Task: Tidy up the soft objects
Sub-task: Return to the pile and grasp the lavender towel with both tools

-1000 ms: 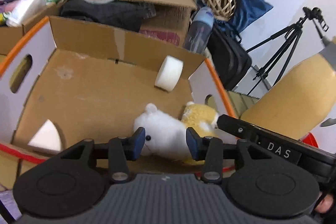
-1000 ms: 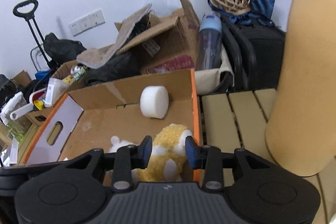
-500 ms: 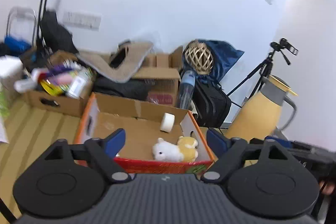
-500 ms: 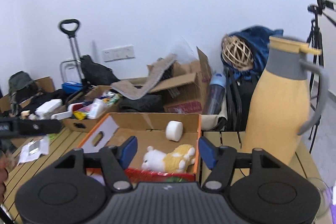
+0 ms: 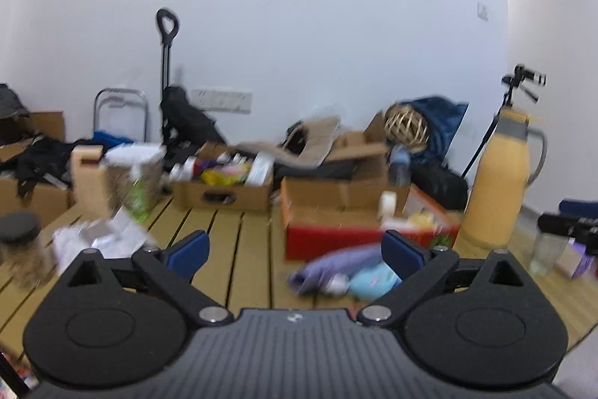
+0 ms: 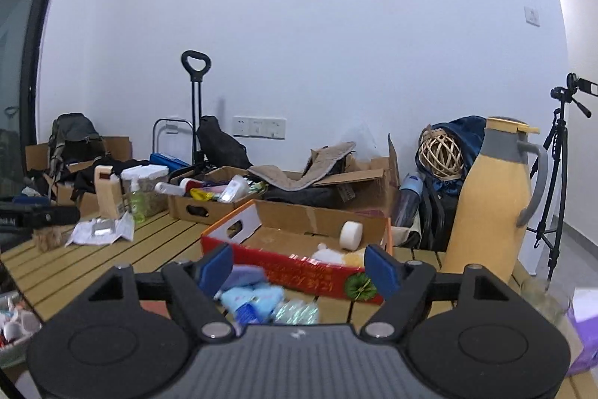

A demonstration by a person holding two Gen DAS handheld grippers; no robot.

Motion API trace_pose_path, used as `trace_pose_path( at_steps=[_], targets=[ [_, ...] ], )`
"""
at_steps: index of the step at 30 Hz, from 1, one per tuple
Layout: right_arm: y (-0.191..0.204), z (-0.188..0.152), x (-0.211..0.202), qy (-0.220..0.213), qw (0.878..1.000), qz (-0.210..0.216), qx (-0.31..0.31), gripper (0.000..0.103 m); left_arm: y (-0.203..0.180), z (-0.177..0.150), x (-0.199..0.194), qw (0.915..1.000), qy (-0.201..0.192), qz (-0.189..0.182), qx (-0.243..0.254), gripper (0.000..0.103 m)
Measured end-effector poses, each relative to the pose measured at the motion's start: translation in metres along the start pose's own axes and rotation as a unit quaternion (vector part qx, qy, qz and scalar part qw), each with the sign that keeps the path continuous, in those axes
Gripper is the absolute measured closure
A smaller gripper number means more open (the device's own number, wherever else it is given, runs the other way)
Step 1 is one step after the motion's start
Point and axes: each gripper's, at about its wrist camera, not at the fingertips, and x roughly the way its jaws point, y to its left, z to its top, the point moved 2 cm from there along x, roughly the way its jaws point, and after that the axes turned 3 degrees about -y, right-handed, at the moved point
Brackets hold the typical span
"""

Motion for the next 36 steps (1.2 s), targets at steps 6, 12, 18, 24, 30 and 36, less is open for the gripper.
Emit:
trace_pose_path(
  at_steps=[6, 12, 18, 24, 30, 36],
  targets=[
    [0.035, -0.055, -0.011, 0.012, 0.999, -0.006, 0.038, 0.038, 0.013, -0.053, 0.0, 0.9978, 0.056, -0.002, -0.035, 0.003],
    [0.059, -0.095, 0.021, 0.089, 0.994, 0.056, 0.041, 0.063, -0.004, -0.078, 0.027, 0.9932, 0.099, -0.046, -0.04, 0.008],
    [0.05, -0.117, 0.07, 0.119, 0.987, 0.055, 0.093, 0.074, -0.027, -0.098, 0.059, 0.9804, 0.15, -0.081, -0.1, 0.045],
    [0.012, -0.106, 0.1, 0.085, 0.982, 0.019, 0.169, 0.071, -0.04, -0.11, 0.091, 0.9643, 0.19, -0.101, -0.154, 0.049],
    [0.021, -0.103, 0.128, 0.119, 0.985, 0.056, 0.11, 0.071, -0.052, -0.112, 0.111, 0.959, 0.194, -0.114, -0.172, 0.055],
    [0.019, -0.107, 0.129, 0.145, 0.979, 0.074, 0.124, 0.079, -0.049, -0.114, 0.109, 0.958, 0.19, -0.124, -0.175, 0.075]
  ],
)
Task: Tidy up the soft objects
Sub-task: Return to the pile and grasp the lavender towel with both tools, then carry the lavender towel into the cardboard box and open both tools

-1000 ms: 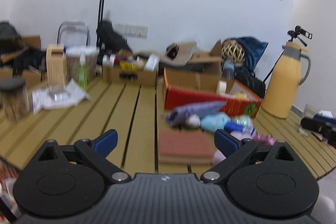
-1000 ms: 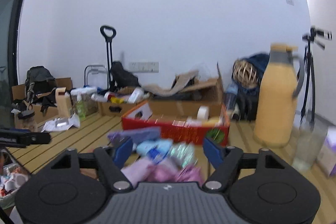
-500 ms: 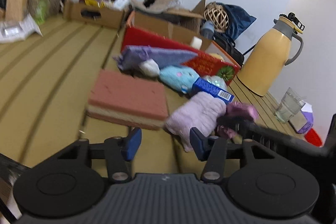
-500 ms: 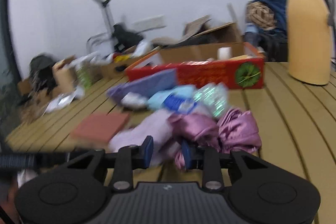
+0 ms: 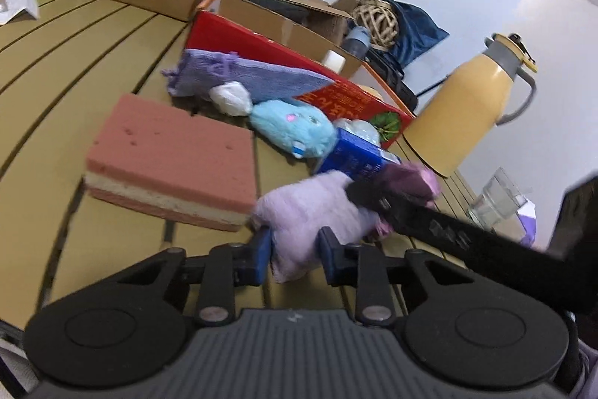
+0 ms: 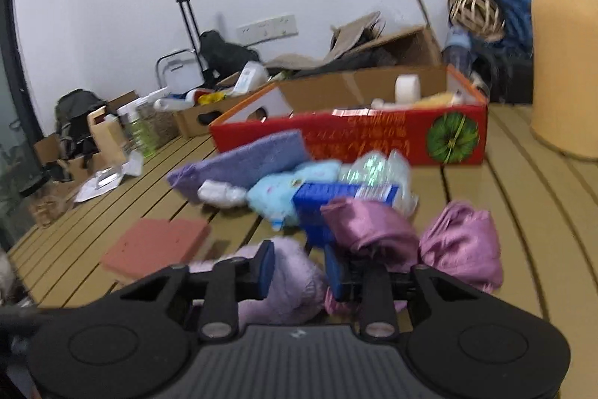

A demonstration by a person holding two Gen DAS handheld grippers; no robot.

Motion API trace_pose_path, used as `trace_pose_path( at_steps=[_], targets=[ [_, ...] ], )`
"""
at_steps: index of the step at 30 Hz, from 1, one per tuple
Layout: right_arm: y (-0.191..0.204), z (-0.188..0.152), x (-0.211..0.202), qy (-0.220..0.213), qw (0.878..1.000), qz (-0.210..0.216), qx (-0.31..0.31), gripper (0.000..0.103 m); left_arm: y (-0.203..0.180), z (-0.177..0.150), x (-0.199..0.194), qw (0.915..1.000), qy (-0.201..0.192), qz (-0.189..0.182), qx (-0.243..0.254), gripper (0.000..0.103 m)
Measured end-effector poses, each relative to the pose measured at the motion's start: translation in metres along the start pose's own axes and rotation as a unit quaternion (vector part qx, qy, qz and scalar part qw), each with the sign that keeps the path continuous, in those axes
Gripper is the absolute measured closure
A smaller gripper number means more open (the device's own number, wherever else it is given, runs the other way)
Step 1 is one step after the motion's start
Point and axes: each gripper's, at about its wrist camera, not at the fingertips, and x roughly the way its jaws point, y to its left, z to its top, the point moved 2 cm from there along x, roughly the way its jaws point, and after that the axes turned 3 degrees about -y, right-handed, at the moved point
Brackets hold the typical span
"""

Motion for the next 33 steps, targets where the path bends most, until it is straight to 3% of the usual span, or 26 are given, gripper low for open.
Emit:
trace_pose_path(
  at_steps=[8, 11, 15, 18, 21, 25, 28, 30, 33],
  targets=[
    [-0.01, -0.007, -0.007, 0.024, 0.999, 0.017, 0.036, 0.077, 0.001, 0.003, 0.005, 0.9999, -0.006, 0.002, -0.012, 0.073],
    [-0.011, -0.005, -0.003, 0.035, 0.998, 0.025, 0.035, 0.08, -0.006, 0.004, 0.002, 0.9999, -0.011, 0.0, 0.01, 0.082],
    [-0.004, 0.005, -0.014, 0.024, 0.999, 0.04, 0.028, 0.086, -0.019, 0.015, -0.012, 0.9983, -0.028, -0.007, 0.05, 0.085],
    [0.003, 0.031, -0.027, -0.022, 0.998, 0.052, 0.024, 0.086, -0.031, 0.051, -0.029, 0.9932, -0.074, -0.03, 0.085, 0.085],
    [0.005, 0.074, -0.022, -0.053, 0.995, 0.075, 0.027, 0.086, -0.034, 0.107, -0.026, 0.99, -0.09, -0.049, 0.096, 0.085],
    [-0.004, 0.15, 0.031, -0.055, 0.995, 0.075, 0.031, 0.086, -0.026, 0.198, 0.019, 0.9918, -0.068, -0.077, 0.076, 0.085],
    [-0.014, 0.198, 0.093, -0.017, 0.997, 0.068, 0.044, 0.086, -0.018, 0.247, 0.073, 0.9947, -0.044, -0.058, 0.073, 0.085],
    [-0.022, 0.226, 0.144, 0.013, 0.997, 0.047, 0.061, 0.086, -0.009, 0.274, 0.116, 0.9965, -0.036, -0.021, 0.072, 0.085],
    [-0.031, 0.249, 0.221, 0.048, 0.998, -0.01, 0.048, 0.09, 0.008, 0.297, 0.179, 0.9973, -0.012, 0.014, 0.071, 0.084]
  ],
)
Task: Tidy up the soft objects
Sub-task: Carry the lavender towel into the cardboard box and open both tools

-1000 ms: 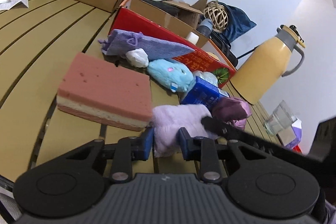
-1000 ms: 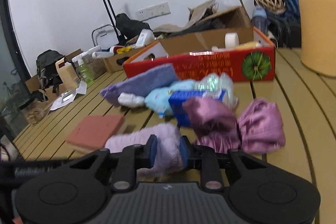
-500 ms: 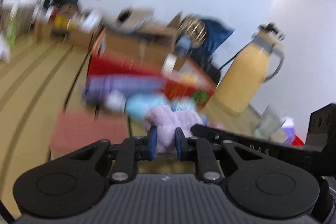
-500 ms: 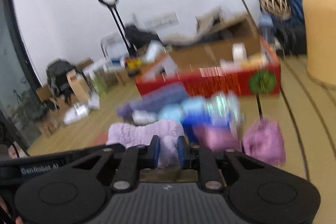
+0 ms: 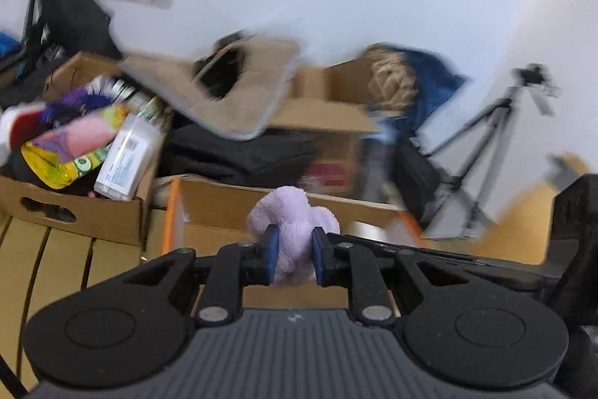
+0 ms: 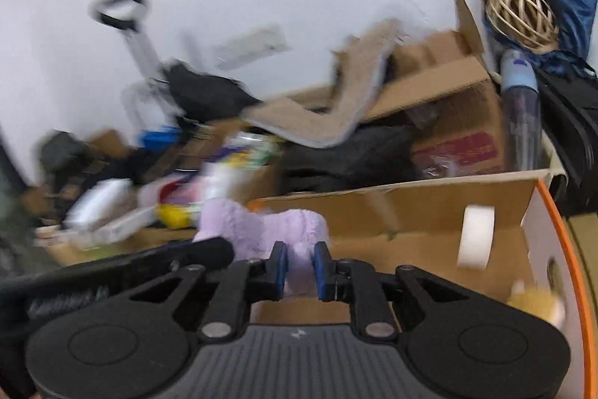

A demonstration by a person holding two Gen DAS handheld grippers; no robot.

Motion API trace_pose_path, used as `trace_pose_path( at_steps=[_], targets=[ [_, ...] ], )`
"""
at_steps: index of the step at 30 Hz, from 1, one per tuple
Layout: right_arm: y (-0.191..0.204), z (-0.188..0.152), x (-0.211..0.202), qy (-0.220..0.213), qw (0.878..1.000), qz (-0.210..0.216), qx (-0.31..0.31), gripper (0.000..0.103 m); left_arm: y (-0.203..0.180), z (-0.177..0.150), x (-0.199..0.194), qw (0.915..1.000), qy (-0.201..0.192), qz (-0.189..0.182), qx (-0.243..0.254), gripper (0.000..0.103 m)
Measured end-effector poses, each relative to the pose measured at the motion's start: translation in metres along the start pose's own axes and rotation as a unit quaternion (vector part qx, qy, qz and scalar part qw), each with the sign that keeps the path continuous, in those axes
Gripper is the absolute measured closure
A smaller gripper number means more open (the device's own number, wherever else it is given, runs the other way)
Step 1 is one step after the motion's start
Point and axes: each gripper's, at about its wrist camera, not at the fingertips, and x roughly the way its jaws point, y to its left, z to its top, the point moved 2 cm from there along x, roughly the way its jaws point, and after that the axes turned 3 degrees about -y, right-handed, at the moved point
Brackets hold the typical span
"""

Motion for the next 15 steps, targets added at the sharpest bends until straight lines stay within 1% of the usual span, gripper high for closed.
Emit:
trace_pose_path(
  at_steps=[1, 3, 4, 6, 7, 8, 10, 12, 15],
  targets=[
    [-0.004, 0.005, 0.022, 0.009, 1.0, -0.015, 0.002, 0.094, 0.005, 0.003, 0.019, 0.9998, 0.005, 0.017, 0.006, 0.083],
    [-0.014, 0.011, 0.066, 0.025, 0.998, -0.055, 0.015, 0.095, 0.014, 0.004, 0.058, 0.9982, 0.023, 0.044, 0.034, 0.083],
    [-0.02, 0.011, 0.087, 0.039, 0.997, -0.071, 0.019, 0.095, 0.02, 0.003, 0.075, 0.9961, 0.034, 0.067, 0.046, 0.078],
    [-0.03, 0.003, 0.113, 0.064, 0.993, -0.087, 0.038, 0.095, 0.028, -0.001, 0.089, 0.9919, 0.051, 0.098, 0.062, 0.077],
    [-0.032, -0.003, 0.12, 0.076, 0.992, -0.084, 0.048, 0.094, 0.031, 0.0, 0.088, 0.9926, 0.049, 0.097, 0.055, 0.075],
    [-0.033, -0.005, 0.123, 0.081, 0.992, -0.076, 0.056, 0.094, 0.033, 0.001, 0.086, 0.9938, 0.046, 0.089, 0.047, 0.069],
    [-0.034, -0.007, 0.116, 0.07, 0.994, -0.061, 0.064, 0.092, 0.034, 0.004, 0.075, 0.996, 0.036, 0.071, 0.041, 0.064],
    [-0.032, -0.003, 0.109, 0.06, 0.994, -0.069, 0.055, 0.09, 0.032, 0.009, 0.064, 0.9959, 0.032, 0.074, 0.041, 0.063],
    [-0.028, 0.001, 0.087, 0.053, 0.995, -0.059, 0.055, 0.09, 0.024, 0.016, 0.044, 0.9954, 0.025, 0.076, 0.053, 0.063]
  ],
)
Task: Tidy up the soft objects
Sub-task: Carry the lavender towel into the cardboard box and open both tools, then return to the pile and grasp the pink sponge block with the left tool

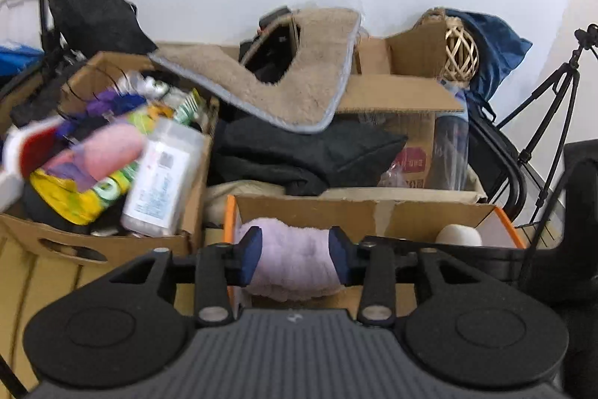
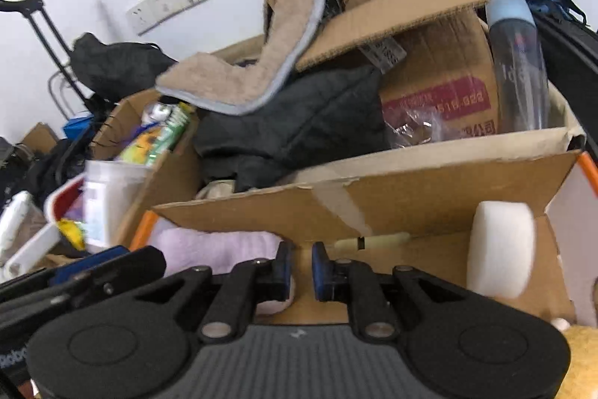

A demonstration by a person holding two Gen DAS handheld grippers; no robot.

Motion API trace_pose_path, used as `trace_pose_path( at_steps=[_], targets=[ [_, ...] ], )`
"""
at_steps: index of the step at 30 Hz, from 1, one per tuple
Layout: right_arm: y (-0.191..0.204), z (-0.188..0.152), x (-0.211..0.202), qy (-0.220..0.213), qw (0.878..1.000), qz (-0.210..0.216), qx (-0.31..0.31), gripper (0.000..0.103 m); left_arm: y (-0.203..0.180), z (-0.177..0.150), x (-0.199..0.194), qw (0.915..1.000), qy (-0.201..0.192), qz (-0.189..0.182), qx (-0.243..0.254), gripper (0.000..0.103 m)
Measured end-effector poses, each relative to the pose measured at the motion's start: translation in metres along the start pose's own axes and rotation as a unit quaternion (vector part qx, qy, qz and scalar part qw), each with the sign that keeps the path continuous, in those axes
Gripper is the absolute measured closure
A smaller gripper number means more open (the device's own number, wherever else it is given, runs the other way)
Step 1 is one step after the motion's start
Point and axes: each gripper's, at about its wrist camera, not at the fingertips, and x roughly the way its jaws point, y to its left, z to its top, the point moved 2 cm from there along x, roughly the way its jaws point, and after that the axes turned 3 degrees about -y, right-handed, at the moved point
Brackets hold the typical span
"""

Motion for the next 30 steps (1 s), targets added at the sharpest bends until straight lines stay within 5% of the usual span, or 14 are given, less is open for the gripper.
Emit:
trace_pose_path(
  at_steps=[9, 16, 20, 22, 24, 27, 30],
  targets=[
    [0.013, 0.01, -0.16, -0.078, 0.995, 0.008, -0.059, 0.087, -0.011, 0.006, -0.143, 0.9978, -0.049, 0.015, 0.043, 0.061],
    [0.017, -0.027, -0.298, -0.13, 0.986, 0.043, -0.094, 0.072, -0.013, -0.028, -0.269, 0.9937, -0.093, 0.026, 0.057, 0.055],
    [0.017, -0.081, -0.357, -0.157, 0.978, 0.068, -0.12, 0.06, -0.019, -0.079, -0.336, 0.9883, -0.133, 0.022, 0.07, 0.045],
    [0.016, -0.113, -0.378, -0.173, 0.973, 0.075, -0.133, 0.046, -0.02, -0.112, -0.363, 0.9849, -0.156, 0.015, 0.073, 0.036],
    [0.015, -0.155, -0.399, -0.194, 0.967, 0.082, -0.146, 0.035, -0.018, -0.151, -0.388, 0.9833, -0.171, -0.005, 0.063, 0.032],
    [0.013, -0.227, -0.418, -0.202, 0.962, 0.096, -0.158, 0.033, -0.017, -0.212, -0.415, 0.9813, -0.185, -0.012, 0.052, 0.031],
    [0.008, -0.3, -0.431, -0.21, 0.962, 0.085, -0.156, 0.023, -0.015, -0.276, -0.436, 0.9776, -0.202, 0.015, 0.059, 0.024]
  ],
)
